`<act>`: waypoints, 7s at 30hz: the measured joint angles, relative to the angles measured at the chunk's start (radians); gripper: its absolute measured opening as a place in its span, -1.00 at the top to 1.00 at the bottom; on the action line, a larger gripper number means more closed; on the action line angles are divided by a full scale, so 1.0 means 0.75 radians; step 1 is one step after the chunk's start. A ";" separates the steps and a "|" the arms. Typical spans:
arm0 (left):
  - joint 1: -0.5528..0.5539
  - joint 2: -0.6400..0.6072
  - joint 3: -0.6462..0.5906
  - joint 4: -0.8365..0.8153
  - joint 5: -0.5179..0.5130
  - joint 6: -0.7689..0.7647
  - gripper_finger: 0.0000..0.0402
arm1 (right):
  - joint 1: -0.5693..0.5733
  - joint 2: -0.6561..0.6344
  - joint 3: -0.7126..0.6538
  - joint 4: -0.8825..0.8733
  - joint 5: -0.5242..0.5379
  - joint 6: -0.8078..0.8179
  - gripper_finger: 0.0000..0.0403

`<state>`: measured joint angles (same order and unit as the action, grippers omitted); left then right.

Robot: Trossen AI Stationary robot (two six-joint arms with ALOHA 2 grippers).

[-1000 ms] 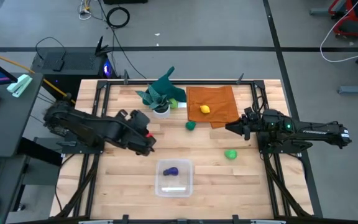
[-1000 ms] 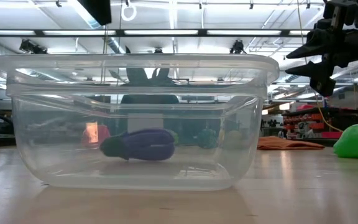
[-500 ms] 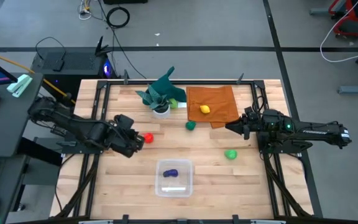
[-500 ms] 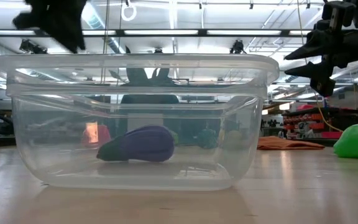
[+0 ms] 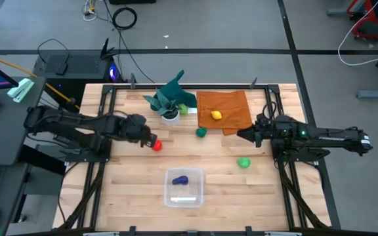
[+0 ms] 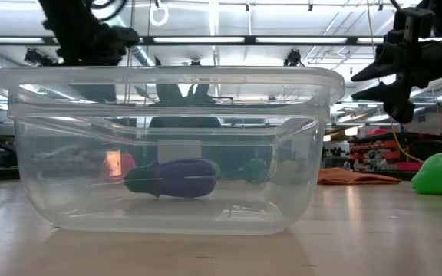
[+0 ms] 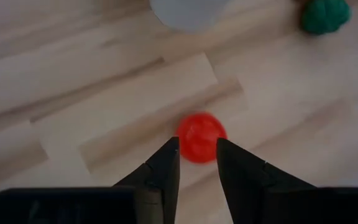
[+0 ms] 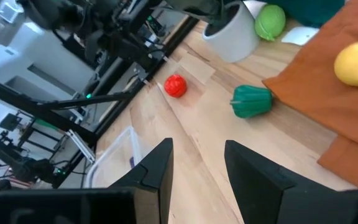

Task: Pick and placing Produce into tupperware
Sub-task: Put the tomato into the transparent bin

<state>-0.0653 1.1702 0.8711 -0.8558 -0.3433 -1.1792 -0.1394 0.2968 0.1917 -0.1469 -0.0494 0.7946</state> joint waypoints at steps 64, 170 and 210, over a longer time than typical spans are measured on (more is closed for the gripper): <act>0.168 0.619 -0.001 0.354 0.460 0.262 -0.99 | 0.001 0.079 0.000 0.019 -0.001 0.096 0.45; -0.216 0.619 0.507 0.451 0.219 0.110 -0.32 | 0.001 0.084 0.000 0.017 -0.096 0.090 0.45; -0.691 0.822 0.512 0.935 -0.274 -0.049 -0.32 | 0.395 0.085 0.000 0.211 -0.131 0.465 0.45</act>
<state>-0.5832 1.7866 1.2555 -0.1546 -0.5488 -1.2161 0.1569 0.3603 0.1917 0.0112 -0.1478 1.1432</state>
